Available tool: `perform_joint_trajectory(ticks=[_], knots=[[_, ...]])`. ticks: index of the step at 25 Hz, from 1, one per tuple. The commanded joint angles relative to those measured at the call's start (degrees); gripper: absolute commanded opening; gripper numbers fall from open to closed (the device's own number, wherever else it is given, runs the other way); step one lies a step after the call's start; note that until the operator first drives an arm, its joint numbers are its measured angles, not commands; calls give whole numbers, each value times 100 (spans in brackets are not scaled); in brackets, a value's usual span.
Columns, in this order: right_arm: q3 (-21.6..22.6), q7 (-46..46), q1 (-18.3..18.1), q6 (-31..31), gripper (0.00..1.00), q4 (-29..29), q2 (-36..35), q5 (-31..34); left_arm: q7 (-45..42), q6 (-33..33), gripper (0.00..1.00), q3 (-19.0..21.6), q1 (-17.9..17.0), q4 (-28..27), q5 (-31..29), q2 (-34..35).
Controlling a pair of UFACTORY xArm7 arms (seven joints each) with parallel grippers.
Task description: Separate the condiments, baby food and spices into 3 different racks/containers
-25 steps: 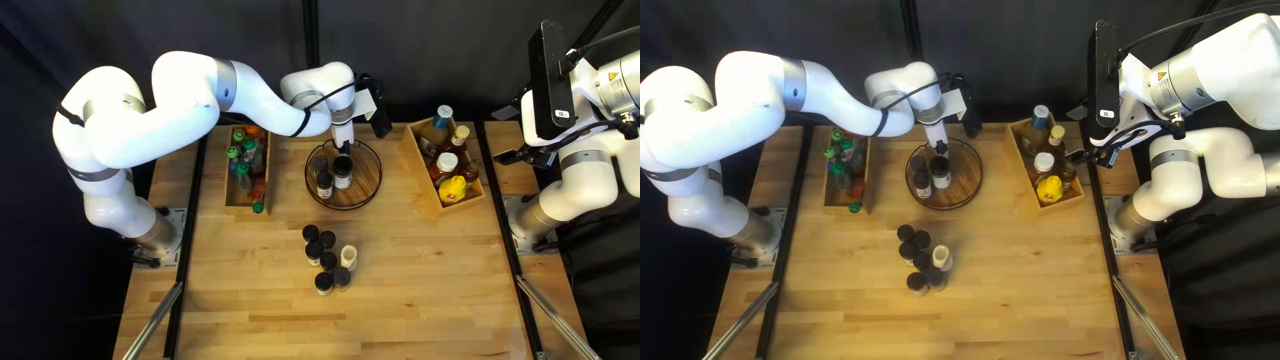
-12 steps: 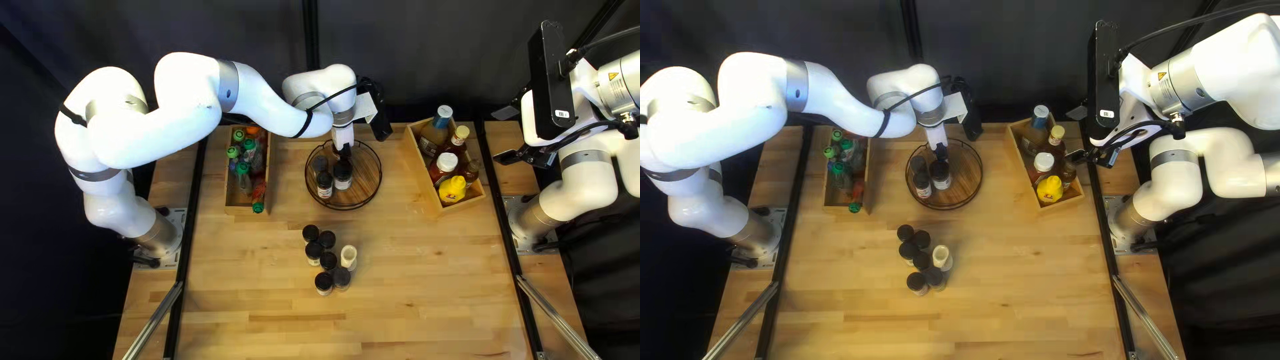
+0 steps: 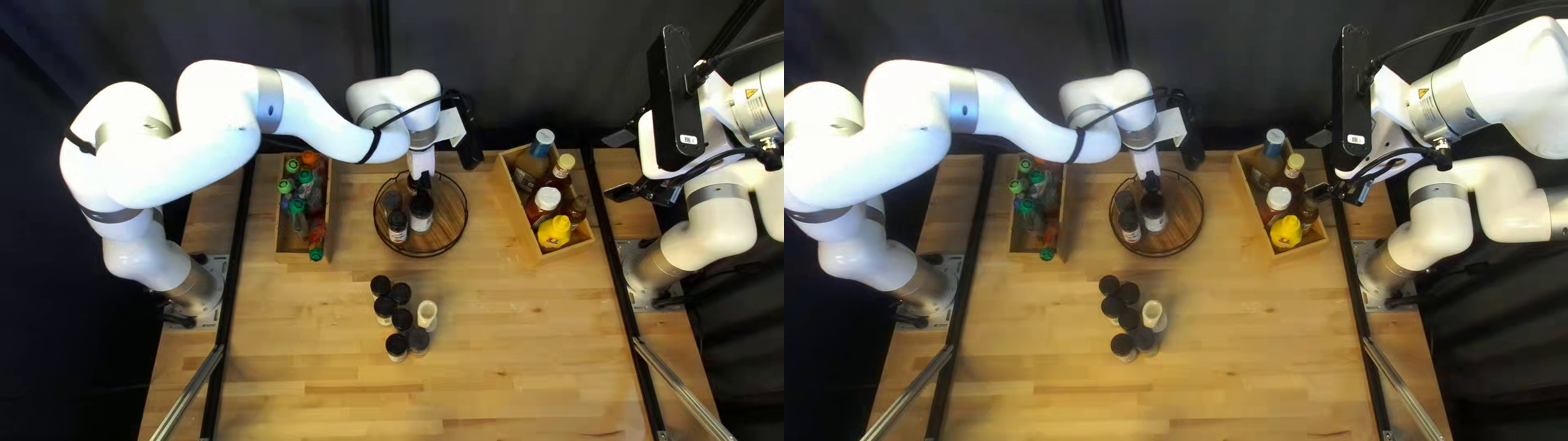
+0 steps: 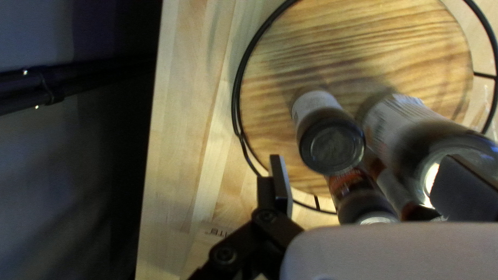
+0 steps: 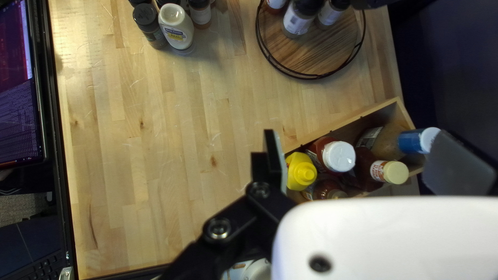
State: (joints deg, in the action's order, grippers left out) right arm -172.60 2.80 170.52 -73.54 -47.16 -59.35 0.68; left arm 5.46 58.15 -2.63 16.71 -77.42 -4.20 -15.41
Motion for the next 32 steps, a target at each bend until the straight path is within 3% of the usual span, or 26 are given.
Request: perform_joint_trajectory(ticks=[1, 11, 17, 26, 32], knots=[[0, 0, 0, 0, 100, 0, 0, 0, 362, 334, 100, 125, -26, 57, 181, 287], [0, 0, 0, 0, 100, 0, 0, 0, 2721, 1135, 100, 844, -427, 610, 1174, 1018], [0, 0, 0, 0, 100, 0, 0, 0, 3544, 1068, 100, 1189, -760, 1302, 1311, 1597], [0, 0, 0, 0, 100, 0, 0, 0, 4190, -379, 100, 1245, -837, 3139, 1034, 2247], [0, 0, 0, 0, 100, 0, 0, 0, 4207, -1098, 100, 1202, -780, 3553, 965, 2008]])
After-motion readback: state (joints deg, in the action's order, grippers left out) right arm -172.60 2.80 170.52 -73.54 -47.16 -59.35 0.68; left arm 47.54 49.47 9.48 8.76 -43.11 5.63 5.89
